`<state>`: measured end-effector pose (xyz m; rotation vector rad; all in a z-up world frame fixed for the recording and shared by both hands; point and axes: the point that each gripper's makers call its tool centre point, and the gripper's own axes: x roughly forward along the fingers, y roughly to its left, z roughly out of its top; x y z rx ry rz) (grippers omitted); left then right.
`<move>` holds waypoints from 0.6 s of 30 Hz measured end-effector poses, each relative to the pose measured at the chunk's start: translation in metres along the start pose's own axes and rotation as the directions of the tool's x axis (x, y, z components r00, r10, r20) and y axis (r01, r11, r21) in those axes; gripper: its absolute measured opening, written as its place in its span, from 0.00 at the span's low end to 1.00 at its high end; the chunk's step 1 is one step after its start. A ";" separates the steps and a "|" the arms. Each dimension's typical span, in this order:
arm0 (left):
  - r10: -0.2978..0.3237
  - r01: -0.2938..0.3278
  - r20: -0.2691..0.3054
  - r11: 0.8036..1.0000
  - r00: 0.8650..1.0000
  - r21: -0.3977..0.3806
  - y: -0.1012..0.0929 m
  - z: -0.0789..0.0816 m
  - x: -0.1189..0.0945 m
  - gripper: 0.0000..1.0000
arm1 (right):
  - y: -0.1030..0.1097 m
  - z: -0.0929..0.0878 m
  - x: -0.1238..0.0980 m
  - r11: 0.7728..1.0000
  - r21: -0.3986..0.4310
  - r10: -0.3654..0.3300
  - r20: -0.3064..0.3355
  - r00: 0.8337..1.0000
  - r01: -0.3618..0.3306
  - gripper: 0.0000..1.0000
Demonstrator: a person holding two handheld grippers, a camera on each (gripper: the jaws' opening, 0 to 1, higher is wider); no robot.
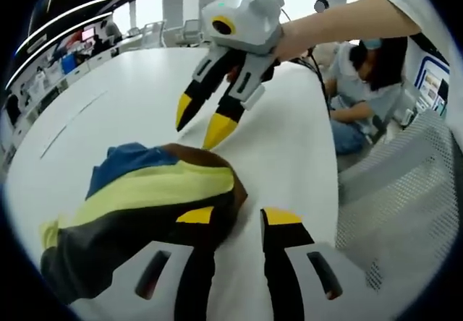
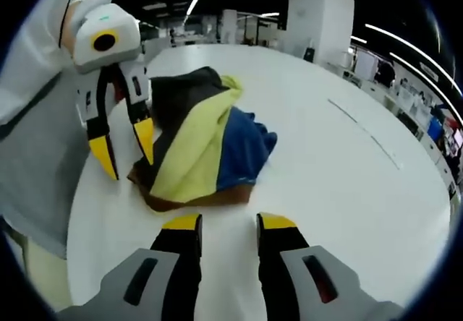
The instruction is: Fold the garment on the visible template until the final outline fits inside the template.
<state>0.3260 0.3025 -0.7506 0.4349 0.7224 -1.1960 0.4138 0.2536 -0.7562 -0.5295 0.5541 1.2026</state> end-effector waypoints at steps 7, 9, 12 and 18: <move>-0.009 0.009 -0.006 1.000 1.000 0.014 -0.001 0.001 0.004 0.17 | 0.001 0.001 0.004 0.998 -0.068 0.014 -0.017 1.000 -0.015 0.29; -0.003 0.004 -0.009 1.000 1.000 0.021 -0.001 0.001 0.004 0.18 | 0.001 0.001 0.006 0.997 -0.077 0.015 -0.024 1.000 -0.017 0.28; -0.003 0.004 -0.015 1.000 1.000 0.030 0.000 0.001 0.004 0.17 | 0.000 0.002 0.008 0.996 -0.083 0.012 -0.021 1.000 -0.014 0.27; 0.008 -0.007 -0.022 0.999 1.000 0.053 0.004 -0.001 0.004 0.10 | -0.005 0.008 0.012 0.995 -0.101 -0.005 -0.013 1.000 0.004 0.24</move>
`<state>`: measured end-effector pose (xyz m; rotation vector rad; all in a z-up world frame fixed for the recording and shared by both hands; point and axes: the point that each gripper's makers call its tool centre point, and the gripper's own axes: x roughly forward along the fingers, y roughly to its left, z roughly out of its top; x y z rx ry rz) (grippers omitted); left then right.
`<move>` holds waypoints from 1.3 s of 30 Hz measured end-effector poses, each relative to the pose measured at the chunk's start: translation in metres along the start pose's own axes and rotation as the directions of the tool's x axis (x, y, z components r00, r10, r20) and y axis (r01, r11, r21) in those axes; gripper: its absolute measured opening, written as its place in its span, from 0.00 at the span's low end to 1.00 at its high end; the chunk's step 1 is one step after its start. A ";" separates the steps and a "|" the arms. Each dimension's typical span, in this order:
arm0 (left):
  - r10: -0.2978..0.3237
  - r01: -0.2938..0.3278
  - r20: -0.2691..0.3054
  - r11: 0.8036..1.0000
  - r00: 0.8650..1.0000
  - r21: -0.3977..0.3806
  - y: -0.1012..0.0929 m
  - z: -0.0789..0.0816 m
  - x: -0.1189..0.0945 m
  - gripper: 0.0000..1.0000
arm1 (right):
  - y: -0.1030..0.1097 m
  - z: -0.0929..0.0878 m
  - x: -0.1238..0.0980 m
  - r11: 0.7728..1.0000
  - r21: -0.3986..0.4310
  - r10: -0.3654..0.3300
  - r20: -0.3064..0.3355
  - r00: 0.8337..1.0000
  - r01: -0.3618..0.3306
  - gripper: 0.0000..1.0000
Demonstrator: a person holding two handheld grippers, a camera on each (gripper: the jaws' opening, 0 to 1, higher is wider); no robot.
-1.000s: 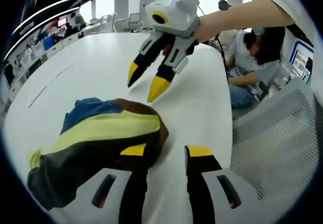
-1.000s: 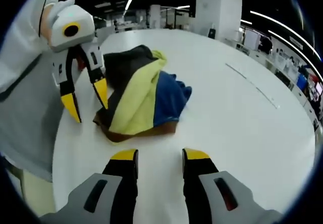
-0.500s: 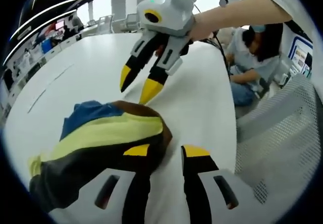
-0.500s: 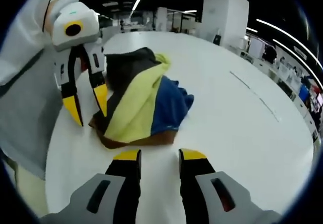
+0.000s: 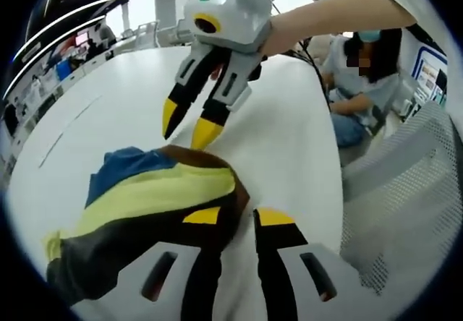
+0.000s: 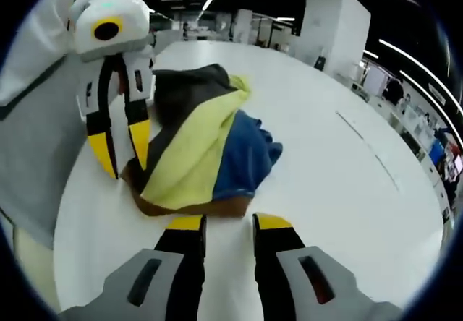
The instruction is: Fold the garment on the visible template until the final outline fits inside the template.
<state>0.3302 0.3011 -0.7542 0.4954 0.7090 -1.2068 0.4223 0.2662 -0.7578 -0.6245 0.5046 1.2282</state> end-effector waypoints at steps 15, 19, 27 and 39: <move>-0.007 0.007 -0.001 1.000 1.000 0.007 0.003 0.001 0.005 0.05 | -0.001 0.002 0.007 1.000 -0.025 -0.006 0.003 1.000 0.006 0.17; -0.011 0.011 -0.002 1.000 1.000 0.017 0.003 0.001 0.005 0.01 | -0.003 0.003 0.009 0.999 -0.033 -0.020 0.005 1.000 0.020 0.13; -0.012 0.013 -0.003 1.000 1.000 0.019 0.003 0.001 0.004 0.01 | -0.007 0.005 0.009 0.998 -0.040 -0.042 0.010 0.999 0.042 0.04; -0.017 0.018 0.052 1.000 0.998 -0.011 0.002 0.010 -0.002 0.00 | -0.009 0.009 0.003 0.998 -0.008 -0.067 0.025 0.997 0.067 0.02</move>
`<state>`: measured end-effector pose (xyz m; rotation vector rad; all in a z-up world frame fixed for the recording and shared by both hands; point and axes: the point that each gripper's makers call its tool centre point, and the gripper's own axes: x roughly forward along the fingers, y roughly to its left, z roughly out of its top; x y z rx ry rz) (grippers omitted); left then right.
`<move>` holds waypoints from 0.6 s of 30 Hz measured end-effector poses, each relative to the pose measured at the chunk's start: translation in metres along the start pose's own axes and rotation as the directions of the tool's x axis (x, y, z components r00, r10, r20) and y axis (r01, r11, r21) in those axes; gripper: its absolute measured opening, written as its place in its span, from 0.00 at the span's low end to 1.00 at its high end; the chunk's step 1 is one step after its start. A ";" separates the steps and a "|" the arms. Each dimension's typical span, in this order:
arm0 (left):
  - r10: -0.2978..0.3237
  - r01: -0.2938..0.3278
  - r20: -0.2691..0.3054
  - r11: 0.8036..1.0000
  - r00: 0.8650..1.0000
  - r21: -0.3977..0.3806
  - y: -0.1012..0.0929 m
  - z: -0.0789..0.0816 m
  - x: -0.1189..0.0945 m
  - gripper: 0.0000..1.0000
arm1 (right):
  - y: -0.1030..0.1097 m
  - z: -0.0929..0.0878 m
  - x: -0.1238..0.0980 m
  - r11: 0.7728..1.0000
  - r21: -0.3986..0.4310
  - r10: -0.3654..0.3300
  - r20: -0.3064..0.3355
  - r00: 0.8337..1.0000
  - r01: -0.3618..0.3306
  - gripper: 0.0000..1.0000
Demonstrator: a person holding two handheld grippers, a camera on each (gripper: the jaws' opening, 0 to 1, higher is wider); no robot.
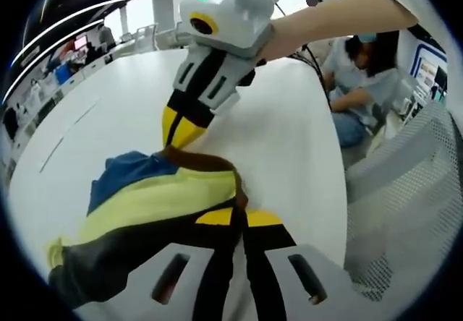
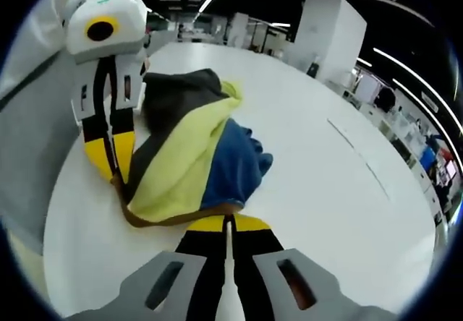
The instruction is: Fold the garment on the visible template until the final outline fits inside the template.
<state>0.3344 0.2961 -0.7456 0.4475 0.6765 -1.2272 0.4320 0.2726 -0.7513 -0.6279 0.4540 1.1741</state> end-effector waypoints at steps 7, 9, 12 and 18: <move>0.009 -0.009 0.006 1.000 1.000 -0.003 0.003 0.003 -0.005 0.00 | 0.000 0.004 -0.002 1.000 0.004 0.002 -0.003 1.000 -0.002 0.02; 0.011 -0.011 0.006 1.000 1.000 -0.002 0.003 0.003 -0.006 0.00 | 0.000 0.006 -0.003 1.000 0.005 0.000 -0.004 1.000 0.000 0.02; 0.013 -0.013 0.010 1.000 1.000 -0.004 0.001 0.003 -0.009 0.00 | 0.001 0.006 -0.005 1.000 0.007 0.000 -0.013 1.000 0.000 0.02; 0.035 -0.034 0.027 0.999 0.999 -0.011 0.001 0.008 -0.022 0.00 | 0.001 0.015 -0.015 1.000 0.017 -0.012 -0.028 1.000 0.013 0.02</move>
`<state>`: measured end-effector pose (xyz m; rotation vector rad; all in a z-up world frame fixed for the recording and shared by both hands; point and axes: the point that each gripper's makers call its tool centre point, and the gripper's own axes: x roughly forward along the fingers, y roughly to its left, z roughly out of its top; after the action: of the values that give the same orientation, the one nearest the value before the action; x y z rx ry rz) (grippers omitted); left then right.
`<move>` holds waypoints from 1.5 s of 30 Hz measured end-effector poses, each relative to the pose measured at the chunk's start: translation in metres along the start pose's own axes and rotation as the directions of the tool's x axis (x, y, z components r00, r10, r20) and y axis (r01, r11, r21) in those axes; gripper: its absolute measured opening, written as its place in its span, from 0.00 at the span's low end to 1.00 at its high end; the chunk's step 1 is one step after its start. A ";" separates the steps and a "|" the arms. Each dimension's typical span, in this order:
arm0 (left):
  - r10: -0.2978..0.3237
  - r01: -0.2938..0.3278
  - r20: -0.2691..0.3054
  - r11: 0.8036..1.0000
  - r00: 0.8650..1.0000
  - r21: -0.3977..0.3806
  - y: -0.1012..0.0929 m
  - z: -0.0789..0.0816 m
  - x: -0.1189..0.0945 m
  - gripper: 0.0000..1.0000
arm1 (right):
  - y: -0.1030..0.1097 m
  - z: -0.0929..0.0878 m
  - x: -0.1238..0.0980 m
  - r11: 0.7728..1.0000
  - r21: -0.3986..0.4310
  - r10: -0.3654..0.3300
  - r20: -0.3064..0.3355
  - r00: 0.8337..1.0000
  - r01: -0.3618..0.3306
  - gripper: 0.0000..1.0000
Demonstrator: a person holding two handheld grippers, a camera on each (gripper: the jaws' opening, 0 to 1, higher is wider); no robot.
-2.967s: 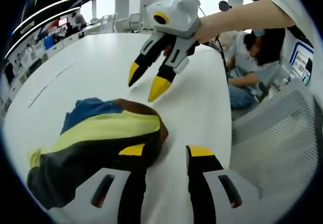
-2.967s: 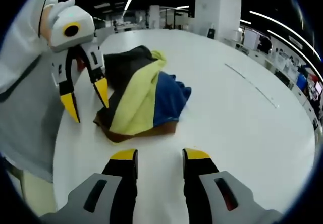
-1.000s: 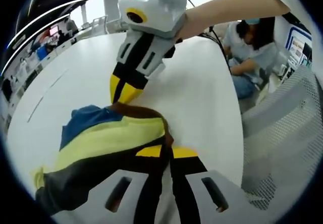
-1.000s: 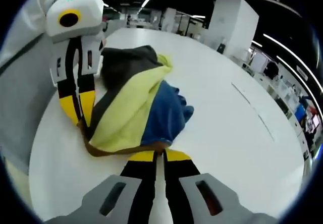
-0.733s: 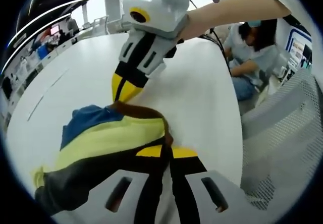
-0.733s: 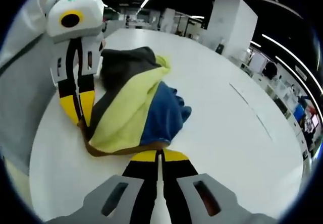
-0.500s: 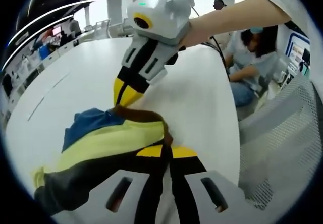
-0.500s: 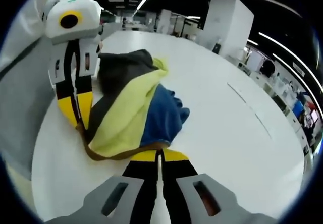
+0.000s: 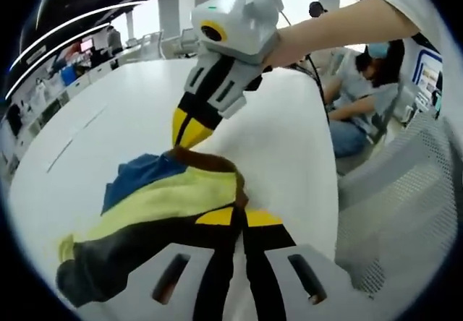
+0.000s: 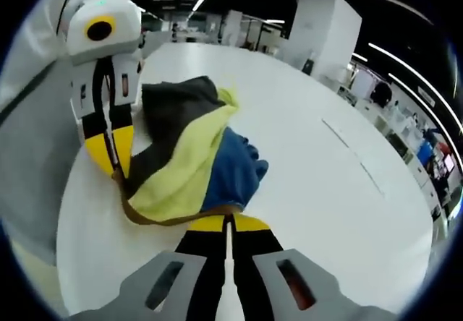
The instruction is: Fold the garment on the visible template until the final outline fits inside the template.
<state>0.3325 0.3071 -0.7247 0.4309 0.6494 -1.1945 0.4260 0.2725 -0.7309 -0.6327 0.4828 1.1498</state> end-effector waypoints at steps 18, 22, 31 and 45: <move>0.044 -0.043 0.015 0.999 0.999 -0.021 0.003 -0.002 -0.023 0.00 | 0.008 0.011 -0.011 0.997 0.026 -0.066 0.004 0.998 0.066 0.02; 0.049 -0.048 0.019 0.998 0.999 -0.026 0.003 -0.002 -0.030 0.00 | 0.009 0.013 -0.016 0.994 0.062 -0.086 0.010 0.996 0.085 0.02; 0.092 -0.089 0.070 0.995 0.993 -0.055 0.012 0.012 -0.056 0.00 | 0.011 0.033 -0.032 0.984 0.114 -0.143 0.022 0.990 0.139 0.02; 0.181 -0.162 0.141 0.977 0.973 -0.141 0.027 0.016 -0.102 0.00 | 0.017 0.065 -0.042 0.983 0.082 -0.172 0.050 0.984 0.167 0.02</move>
<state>0.3393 0.3780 -0.6459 0.2777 0.5411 -1.0041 0.3976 0.2929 -0.6596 -0.5613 0.4146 0.9807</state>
